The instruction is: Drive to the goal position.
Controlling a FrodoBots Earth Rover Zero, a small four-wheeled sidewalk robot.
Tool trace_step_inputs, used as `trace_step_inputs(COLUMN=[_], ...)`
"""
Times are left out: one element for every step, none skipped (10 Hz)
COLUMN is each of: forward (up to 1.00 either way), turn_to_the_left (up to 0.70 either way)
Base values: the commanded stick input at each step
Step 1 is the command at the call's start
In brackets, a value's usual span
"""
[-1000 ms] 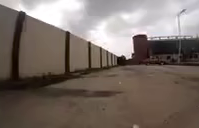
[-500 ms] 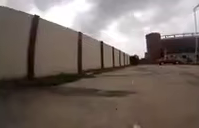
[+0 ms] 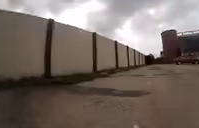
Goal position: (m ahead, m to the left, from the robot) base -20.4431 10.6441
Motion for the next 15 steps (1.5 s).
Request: trace_step_inputs(forward=[0.00, 0.00, 0.00, 0.00, 0.00, 0.00, 0.00, 0.00, 0.00, 0.00, 0.00, 0.00, 0.00, 0.00, 0.00], turn_to_the_left=[0.45, 0.45, 0.45, 0.45, 0.45, 0.45, 0.45, 0.45, 0.45, 0.45, 0.45, 0.45, 0.45, 0.45, 0.45])
